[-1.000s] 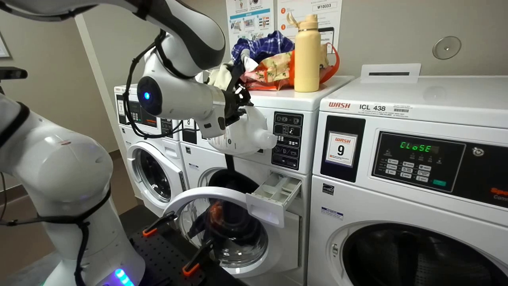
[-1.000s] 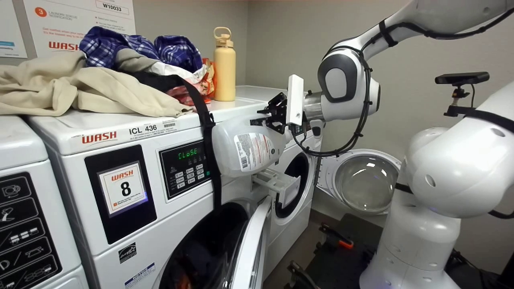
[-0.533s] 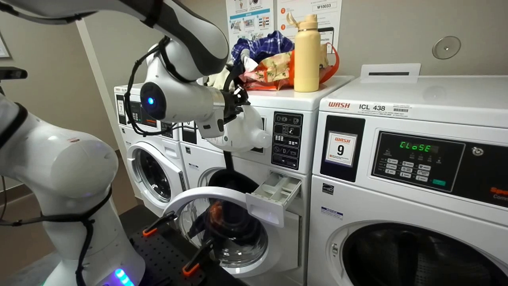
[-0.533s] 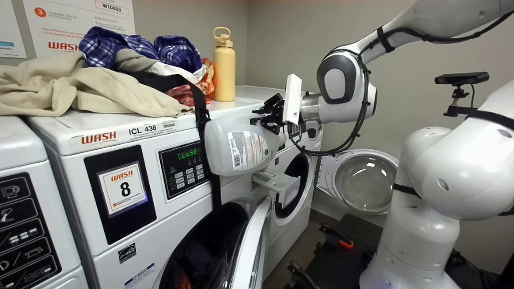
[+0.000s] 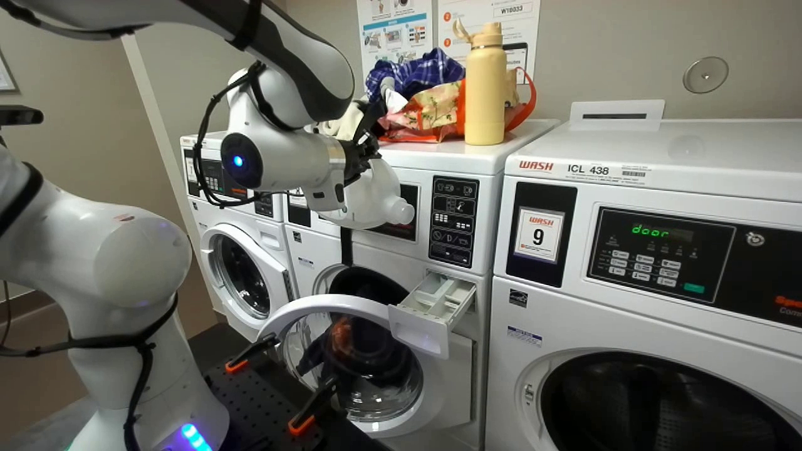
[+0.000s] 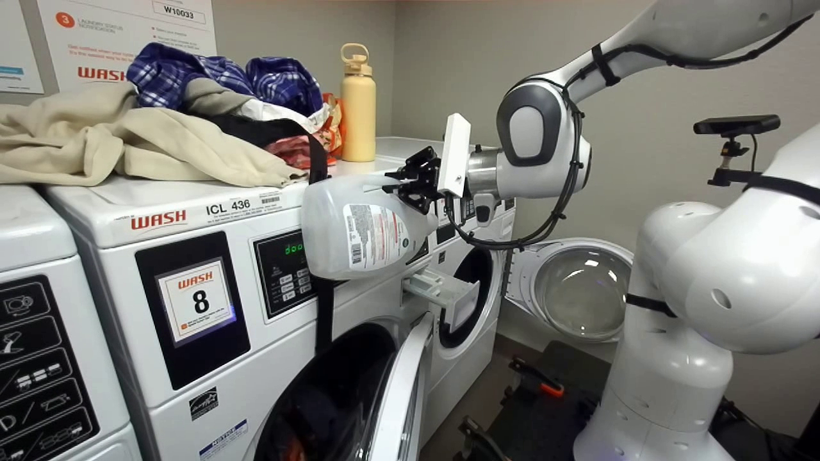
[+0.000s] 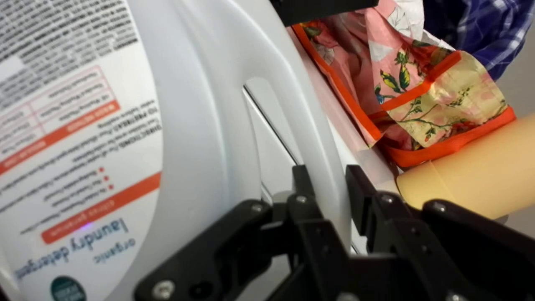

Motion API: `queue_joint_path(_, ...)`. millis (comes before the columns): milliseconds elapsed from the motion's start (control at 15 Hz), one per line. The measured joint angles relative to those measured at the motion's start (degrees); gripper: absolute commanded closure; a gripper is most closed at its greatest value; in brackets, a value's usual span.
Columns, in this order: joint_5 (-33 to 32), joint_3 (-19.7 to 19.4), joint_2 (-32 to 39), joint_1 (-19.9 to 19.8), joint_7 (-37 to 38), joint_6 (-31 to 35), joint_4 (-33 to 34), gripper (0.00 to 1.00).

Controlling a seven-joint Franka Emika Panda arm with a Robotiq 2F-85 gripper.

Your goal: Put some detergent in the detergent compartment drawer of the washing machine in the middle

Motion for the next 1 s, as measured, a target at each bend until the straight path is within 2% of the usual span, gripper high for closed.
queue_joint_path(400, -0.03, 0.77, 1.14, -0.79, 1.29, -1.94, -0.01, 0.94)
queue_joint_path(1000, -0.10, 0.78, 1.76, -5.35, 9.43, -4.09, -0.01, 0.94)
